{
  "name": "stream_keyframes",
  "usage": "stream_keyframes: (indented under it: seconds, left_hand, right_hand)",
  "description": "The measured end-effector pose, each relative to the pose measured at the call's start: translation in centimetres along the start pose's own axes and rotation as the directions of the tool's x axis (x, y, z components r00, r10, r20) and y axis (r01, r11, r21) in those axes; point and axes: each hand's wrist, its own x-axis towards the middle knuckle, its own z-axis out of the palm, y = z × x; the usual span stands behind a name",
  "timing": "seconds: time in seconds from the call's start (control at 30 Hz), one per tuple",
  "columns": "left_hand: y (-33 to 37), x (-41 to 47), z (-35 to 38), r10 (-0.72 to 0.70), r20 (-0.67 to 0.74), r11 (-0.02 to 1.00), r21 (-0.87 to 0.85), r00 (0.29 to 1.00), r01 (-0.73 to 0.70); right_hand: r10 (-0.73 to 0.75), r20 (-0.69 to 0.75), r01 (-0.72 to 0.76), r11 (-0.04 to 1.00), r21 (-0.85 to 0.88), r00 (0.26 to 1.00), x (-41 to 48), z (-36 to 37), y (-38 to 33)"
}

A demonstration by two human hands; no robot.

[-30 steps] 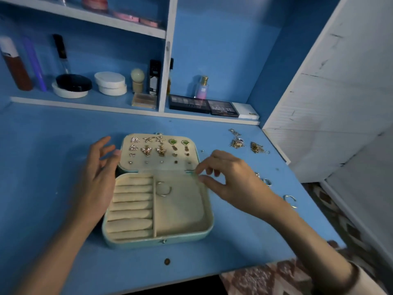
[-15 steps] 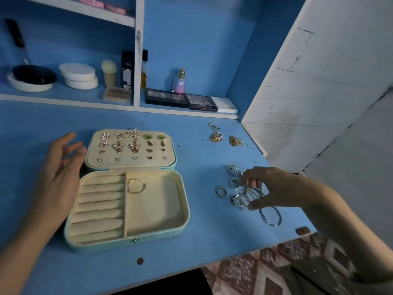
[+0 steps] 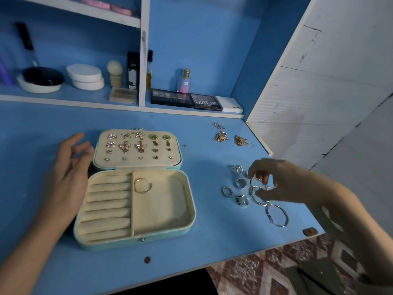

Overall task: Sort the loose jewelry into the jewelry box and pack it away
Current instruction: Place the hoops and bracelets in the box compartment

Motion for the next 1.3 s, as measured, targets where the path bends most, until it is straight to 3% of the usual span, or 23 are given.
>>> stream_keyframes:
  seconds: [0.13, 0.27, 0.53, 1.13, 1.2, 1.3]
  left_hand:
    - [0.0, 0.0, 0.4, -0.004, 0.009, 1.0, 0.012, 1.0, 0.004]
    - [0.5, -0.3, 0.3, -0.017, 0.018, 0.999, 0.029, 1.0, 0.017]
    - [1.3, -0.7, 0.5, -0.031, 0.014, 0.999, 0.039, 0.999, 0.031]
    - [0.9, -0.5, 0.2, -0.014, 0.024, 0.996, 0.086, 1.0, 0.012]
    - [0.4, -0.2, 0.1, -0.01, 0.03, 0.999, 0.052, 1.0, 0.008]
    - [0.0, 0.0, 0.1, -0.026, 0.022, 1.0, 0.011, 0.999, 0.026]
  right_hand:
    - [-0.128, -0.176, 0.154, 0.977, 0.147, 0.976, 0.9, -1.2, -3.9]
    - [-0.299, -0.251, 0.348, 0.921, 0.177, 0.921, 3.0, 0.5, -9.5]
    - [-0.472, -0.111, 0.48, 0.876, 0.054, 0.874, 5.1, 4.3, -15.3]
    - [-0.359, -0.271, 0.422, 0.877, 0.231, 0.893, 4.6, 4.0, -14.1]
    - [-0.308, -0.289, 0.368, 0.912, 0.183, 0.906, 4.1, 2.6, -12.2]
    - [-0.129, -0.215, 0.151, 0.984, 0.09, 0.968, 3.0, 0.3, -8.4]
